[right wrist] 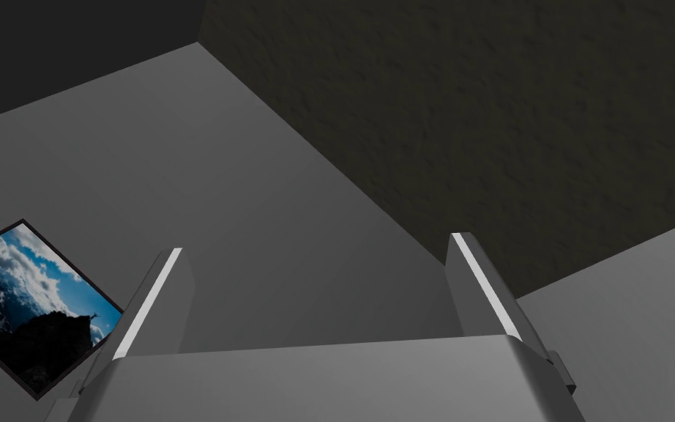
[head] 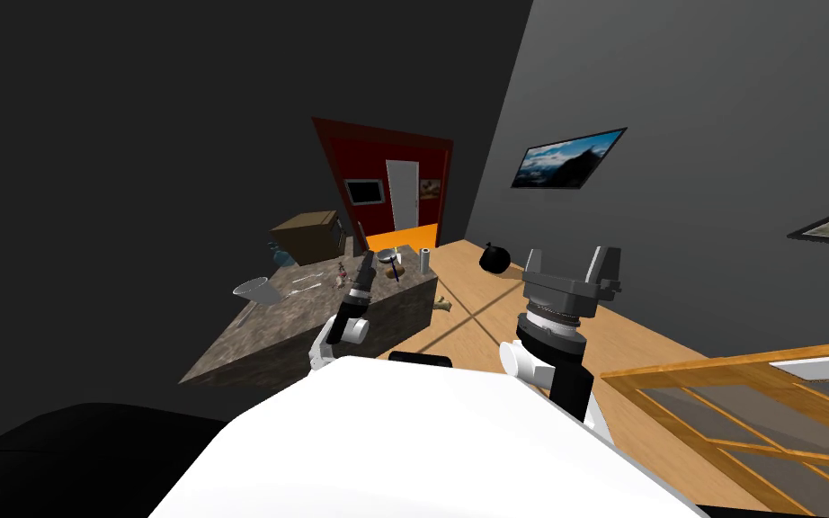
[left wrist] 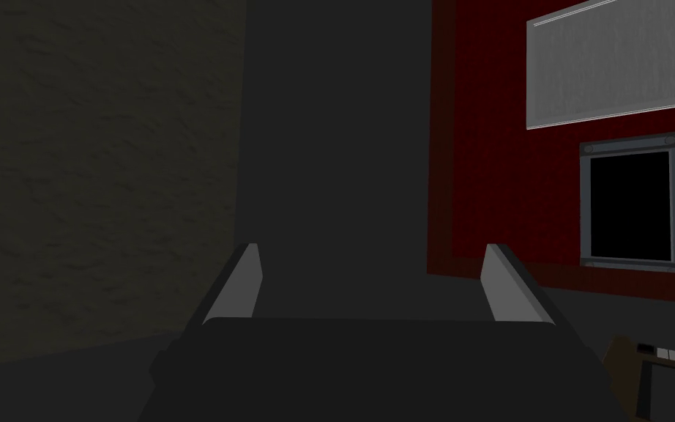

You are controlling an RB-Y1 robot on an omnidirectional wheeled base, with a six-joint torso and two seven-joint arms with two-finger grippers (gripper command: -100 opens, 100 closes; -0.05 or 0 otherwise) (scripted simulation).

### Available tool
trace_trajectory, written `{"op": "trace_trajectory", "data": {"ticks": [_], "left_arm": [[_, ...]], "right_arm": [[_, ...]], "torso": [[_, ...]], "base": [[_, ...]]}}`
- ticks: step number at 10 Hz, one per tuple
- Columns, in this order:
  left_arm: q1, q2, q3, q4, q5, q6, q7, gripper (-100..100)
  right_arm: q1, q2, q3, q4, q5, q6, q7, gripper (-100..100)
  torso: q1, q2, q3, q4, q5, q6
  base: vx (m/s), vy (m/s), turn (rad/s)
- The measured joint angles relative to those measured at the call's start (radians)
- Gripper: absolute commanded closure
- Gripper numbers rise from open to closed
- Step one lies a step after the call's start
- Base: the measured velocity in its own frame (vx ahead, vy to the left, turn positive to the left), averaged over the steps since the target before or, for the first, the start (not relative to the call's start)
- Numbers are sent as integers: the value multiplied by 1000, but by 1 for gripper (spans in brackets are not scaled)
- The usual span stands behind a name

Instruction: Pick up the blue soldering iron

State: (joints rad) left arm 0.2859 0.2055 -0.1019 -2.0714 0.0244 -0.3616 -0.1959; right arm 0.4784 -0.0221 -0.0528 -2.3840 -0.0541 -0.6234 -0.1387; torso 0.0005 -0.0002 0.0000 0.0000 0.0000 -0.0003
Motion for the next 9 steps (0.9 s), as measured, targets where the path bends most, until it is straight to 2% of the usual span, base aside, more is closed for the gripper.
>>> {"op": "trace_trajectory", "data": {"ticks": [2,7,9], "left_arm": [[3,7,-3,0,6,12,-1,-100],[-6,76,-13,23,51,123,-3,-100],[-9,114,-17,26,70,177,-3,-100]], "right_arm": [[0,0,0,0,0,0,0,0],[0,0,0,0,0,0,0,0],[0,0,0,0,0,0,0,0]], "torso": [[-1,-1,0,0,0,0],[-2,-2,-1,0,0,0],[-2,-2,-1,0,0,0]], "base": [[11,-14,-41],[19,-28,-78],[24,-34,-96]]}}
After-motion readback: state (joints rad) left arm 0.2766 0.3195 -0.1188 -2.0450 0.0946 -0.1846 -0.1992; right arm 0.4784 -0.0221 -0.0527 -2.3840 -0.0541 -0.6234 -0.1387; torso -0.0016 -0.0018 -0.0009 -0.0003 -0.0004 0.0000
